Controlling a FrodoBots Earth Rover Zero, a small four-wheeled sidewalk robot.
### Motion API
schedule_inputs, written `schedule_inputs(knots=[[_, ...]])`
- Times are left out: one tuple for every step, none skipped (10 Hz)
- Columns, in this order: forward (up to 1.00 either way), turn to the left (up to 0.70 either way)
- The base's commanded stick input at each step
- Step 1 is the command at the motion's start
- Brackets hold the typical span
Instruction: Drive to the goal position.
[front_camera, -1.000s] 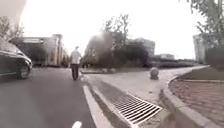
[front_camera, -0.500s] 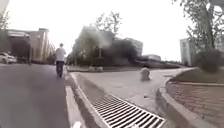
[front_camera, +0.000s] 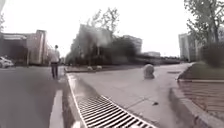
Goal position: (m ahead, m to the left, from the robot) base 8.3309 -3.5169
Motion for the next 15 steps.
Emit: schedule_inputs(knots=[[1.0, 0.0], [1.0, 0.0], [1.0, 0.0], [1.0, 0.0], [1.0, -0.09], [1.0, -0.25], [1.0, -0.38], [1.0, -0.4], [1.0, -0.4], [1.0, -0.4], [1.0, -0.4], [1.0, -0.4], [1.0, -0.4], [1.0, -0.4], [1.0, -0.4]])
